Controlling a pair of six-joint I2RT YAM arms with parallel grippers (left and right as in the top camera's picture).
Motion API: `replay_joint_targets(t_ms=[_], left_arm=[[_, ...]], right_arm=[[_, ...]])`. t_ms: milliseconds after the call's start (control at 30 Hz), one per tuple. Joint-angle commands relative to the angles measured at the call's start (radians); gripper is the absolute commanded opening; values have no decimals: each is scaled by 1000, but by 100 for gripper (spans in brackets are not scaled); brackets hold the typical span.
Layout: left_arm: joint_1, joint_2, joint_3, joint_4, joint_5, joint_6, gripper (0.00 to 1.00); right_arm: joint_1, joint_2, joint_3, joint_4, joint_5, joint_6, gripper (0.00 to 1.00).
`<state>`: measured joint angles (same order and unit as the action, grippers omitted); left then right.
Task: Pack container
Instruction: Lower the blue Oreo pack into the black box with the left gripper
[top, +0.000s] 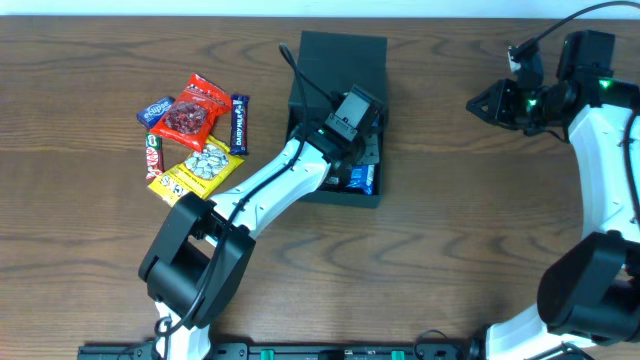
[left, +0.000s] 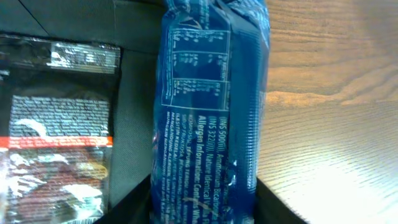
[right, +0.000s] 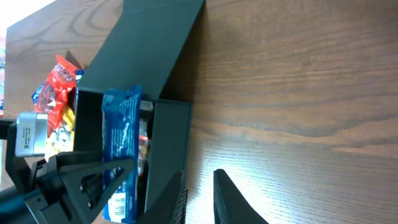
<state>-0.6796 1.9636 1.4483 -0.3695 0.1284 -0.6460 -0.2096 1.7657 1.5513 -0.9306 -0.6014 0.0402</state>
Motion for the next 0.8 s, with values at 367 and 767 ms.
replay_joint_targets(t_ms=[367,767], left_arm=[[-1,-12,150,-103,-42,168,68],[45,28,74,-226,-178,159,6]], right_arm=[[3,-6,6,-2,31,-29,17],[3,-6,6,-3,37,-31,17]])
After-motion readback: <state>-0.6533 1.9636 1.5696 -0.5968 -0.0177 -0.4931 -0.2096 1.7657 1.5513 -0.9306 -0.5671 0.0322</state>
